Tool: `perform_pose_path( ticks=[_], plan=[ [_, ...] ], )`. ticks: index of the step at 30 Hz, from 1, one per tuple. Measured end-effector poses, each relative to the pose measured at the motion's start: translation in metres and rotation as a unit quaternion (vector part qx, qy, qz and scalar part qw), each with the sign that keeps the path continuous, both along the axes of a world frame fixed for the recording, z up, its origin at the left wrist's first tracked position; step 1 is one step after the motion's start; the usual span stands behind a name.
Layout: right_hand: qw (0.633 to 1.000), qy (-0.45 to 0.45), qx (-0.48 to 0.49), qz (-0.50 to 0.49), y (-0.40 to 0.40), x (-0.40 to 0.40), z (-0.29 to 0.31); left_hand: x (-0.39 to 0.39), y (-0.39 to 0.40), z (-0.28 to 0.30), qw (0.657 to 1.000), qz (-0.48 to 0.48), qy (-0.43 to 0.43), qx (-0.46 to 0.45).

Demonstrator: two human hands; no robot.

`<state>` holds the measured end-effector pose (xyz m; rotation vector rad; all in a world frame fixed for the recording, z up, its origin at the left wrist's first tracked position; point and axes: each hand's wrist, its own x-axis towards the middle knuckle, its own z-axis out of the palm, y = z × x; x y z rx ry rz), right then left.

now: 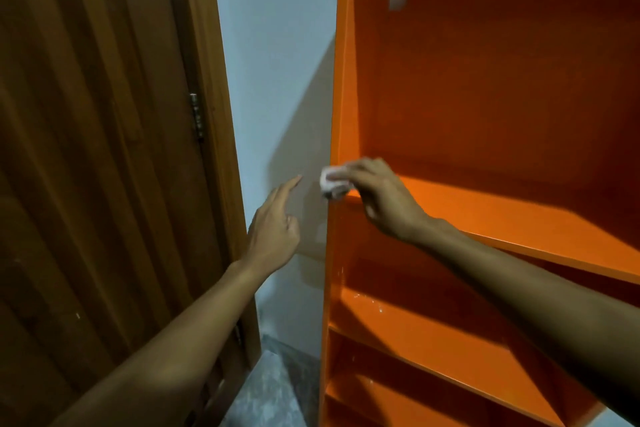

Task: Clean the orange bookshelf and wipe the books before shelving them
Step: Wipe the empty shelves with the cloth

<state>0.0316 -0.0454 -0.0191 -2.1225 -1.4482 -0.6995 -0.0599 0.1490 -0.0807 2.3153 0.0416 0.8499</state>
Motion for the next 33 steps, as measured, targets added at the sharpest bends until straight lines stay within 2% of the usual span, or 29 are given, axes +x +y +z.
perform_pose_path(
  ticks=[2,4,9,12,16,26,33],
  plan=[
    [0.993,-0.052,0.082,-0.067,0.018,0.004,0.017,-0.005,0.005,-0.012,1.0,0.011,0.015,-0.017],
    [0.987,-0.086,0.077,-0.113,0.037,0.007,0.02,-0.01,0.006,-0.024,0.999,0.021,0.036,-0.028],
    [0.968,-0.178,-0.077,-0.158,0.044,0.008,-0.039,-0.017,-0.003,-0.05,0.995,0.012,0.072,-0.065],
    [0.931,-0.263,-0.184,-0.175,0.027,0.014,-0.074,-0.019,-0.009,-0.065,0.993,0.005,0.087,-0.075],
    [0.891,-0.332,-0.254,-0.179,0.008,0.02,-0.081,-0.017,-0.019,-0.079,0.99,-0.01,0.11,-0.083],
    [0.858,-0.349,-0.343,-0.157,-0.084,0.02,-0.071,-0.011,-0.068,-0.111,0.981,-0.099,0.157,-0.05],
    [0.867,-0.338,-0.325,-0.168,-0.2,0.005,-0.07,0.014,-0.15,-0.144,0.959,-0.171,0.226,-0.006]
  ],
)
